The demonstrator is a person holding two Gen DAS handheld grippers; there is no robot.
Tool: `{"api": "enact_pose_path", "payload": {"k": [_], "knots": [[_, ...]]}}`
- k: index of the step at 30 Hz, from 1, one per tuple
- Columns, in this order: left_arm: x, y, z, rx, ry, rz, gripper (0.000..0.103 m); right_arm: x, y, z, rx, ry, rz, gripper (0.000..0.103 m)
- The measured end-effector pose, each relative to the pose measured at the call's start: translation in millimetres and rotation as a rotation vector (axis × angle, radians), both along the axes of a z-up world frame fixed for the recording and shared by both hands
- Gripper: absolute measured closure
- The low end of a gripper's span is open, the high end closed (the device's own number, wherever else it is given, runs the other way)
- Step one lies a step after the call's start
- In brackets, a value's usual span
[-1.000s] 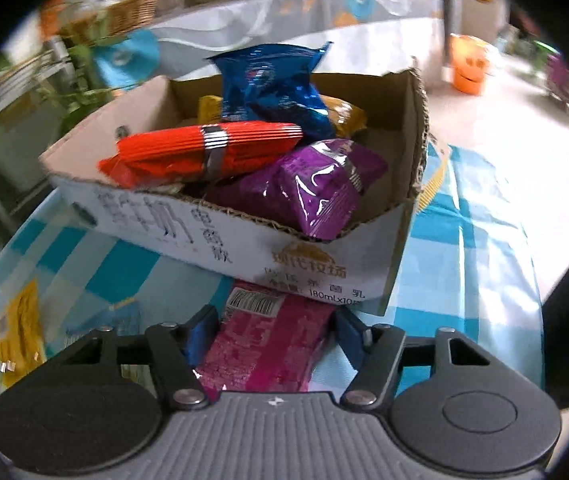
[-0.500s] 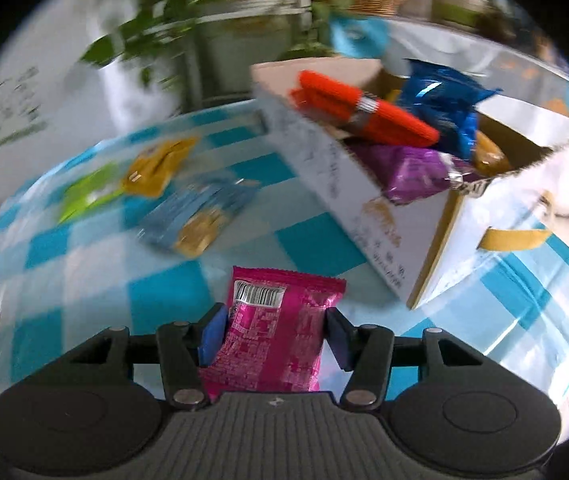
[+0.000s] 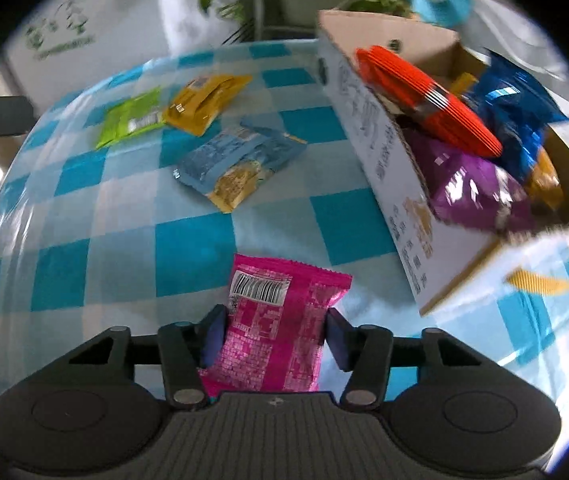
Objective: Organize snacks
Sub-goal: 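Lift the pink bag with the right gripper, then lower the left gripper onto the light-blue packet and close it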
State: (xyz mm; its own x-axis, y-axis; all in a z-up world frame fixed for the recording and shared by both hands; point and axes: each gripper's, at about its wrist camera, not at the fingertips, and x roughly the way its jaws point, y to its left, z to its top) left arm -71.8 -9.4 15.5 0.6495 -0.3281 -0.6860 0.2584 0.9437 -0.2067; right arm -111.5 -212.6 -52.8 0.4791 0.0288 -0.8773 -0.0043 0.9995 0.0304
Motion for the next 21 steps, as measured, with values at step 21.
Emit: {"api": "enact_pose_path", "payload": {"k": [21], "knots": [[40.8,-93.6,-54.1,0.129,0.007,-0.326,0.012,0.9,-34.3,1.7,0.141,0.002,-0.131,0.045]]}}
